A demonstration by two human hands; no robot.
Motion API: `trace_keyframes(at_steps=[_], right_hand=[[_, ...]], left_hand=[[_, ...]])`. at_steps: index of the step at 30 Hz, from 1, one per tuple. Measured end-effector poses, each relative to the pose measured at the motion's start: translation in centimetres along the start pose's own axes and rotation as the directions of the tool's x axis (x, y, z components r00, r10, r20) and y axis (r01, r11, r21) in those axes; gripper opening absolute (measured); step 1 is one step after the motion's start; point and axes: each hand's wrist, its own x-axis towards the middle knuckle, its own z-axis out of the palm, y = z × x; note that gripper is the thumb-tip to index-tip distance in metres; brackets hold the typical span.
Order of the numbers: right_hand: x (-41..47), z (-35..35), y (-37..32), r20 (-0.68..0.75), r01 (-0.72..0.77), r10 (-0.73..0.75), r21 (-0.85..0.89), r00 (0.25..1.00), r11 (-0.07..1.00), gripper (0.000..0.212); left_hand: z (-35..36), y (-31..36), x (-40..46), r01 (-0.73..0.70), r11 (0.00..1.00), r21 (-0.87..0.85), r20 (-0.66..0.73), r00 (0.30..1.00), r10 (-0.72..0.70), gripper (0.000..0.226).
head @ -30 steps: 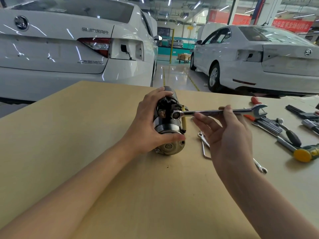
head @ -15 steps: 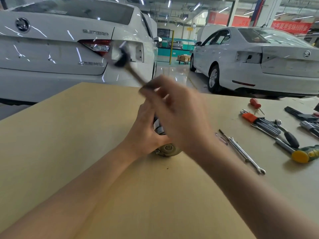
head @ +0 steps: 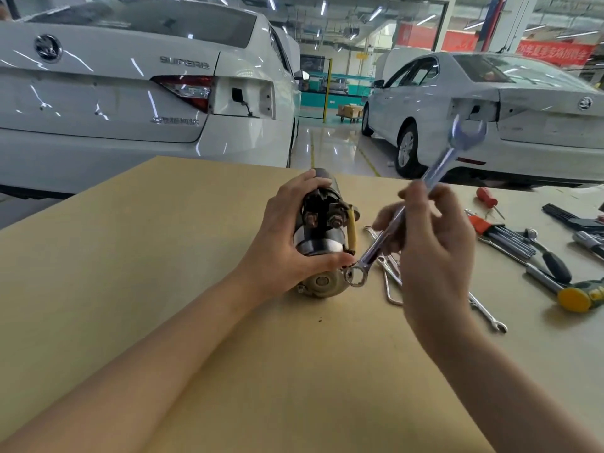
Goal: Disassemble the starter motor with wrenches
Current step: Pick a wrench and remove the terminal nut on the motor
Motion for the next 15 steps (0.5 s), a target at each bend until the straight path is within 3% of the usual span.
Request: trace_keyframes(at_steps=[3,7,10,15], right_hand=[[0.9,-1.5,-0.4,-0.053,-0.320,0.345,0.266,0.937,0.909,0.019],[1.1,-1.6,0.4,0.015,-0.530,0.584,0.438,0.812,0.726,0.024],[1.1,-1.8,0.6,0.037,-0.571,0.642,0.499,0.766,0.652,0.027],[1.0,-1.9,0.3,-0.028,-0.519,0.607,0.488,0.794,0.702,0.024]], left_hand=[[0.0,-0.2,-0.1,-0.006,1.000,0.006,0.006,1.000,0.006,0.085],[0.0,-0.3,0.0,-0.036,0.999,0.024,-0.012,0.999,0.036,0.084],[0.0,-0.2,0.0,-0.033,0.999,0.024,-0.013,0.999,0.033,0.082],[0.1,-0.2,0.1,-0.028,1.000,0.010,-0.006,1.000,0.028,0.084]])
